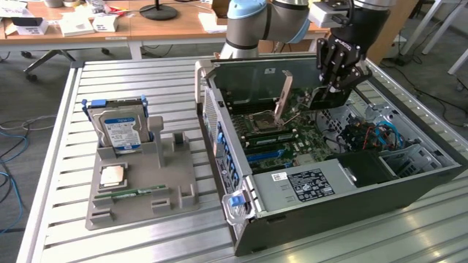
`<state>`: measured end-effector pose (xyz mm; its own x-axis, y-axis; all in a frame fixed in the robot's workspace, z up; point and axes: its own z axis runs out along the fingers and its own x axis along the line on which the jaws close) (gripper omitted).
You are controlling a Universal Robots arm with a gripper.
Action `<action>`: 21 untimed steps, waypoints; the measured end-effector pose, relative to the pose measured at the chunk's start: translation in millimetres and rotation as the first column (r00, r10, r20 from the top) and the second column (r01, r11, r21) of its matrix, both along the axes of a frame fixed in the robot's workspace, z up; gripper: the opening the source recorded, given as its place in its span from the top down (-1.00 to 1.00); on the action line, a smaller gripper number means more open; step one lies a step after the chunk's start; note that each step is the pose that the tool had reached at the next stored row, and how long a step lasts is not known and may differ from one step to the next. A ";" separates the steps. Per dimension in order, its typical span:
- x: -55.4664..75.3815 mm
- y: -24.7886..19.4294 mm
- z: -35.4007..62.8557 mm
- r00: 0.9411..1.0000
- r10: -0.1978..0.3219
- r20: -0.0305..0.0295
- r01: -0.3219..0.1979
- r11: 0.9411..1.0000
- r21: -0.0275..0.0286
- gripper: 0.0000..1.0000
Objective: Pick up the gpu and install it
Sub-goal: 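Insert the gpu into the slot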
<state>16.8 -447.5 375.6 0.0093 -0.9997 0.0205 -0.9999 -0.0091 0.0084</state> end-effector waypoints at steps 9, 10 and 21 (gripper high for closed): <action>-0.2 0.1 -10.9 1.000 0.000 0.000 0.000 1.000 0.000 0.47; -0.2 0.1 -12.0 1.000 0.000 0.000 0.000 1.000 0.000 0.47; -0.3 0.3 -23.1 1.000 0.000 0.000 0.000 1.000 0.000 0.47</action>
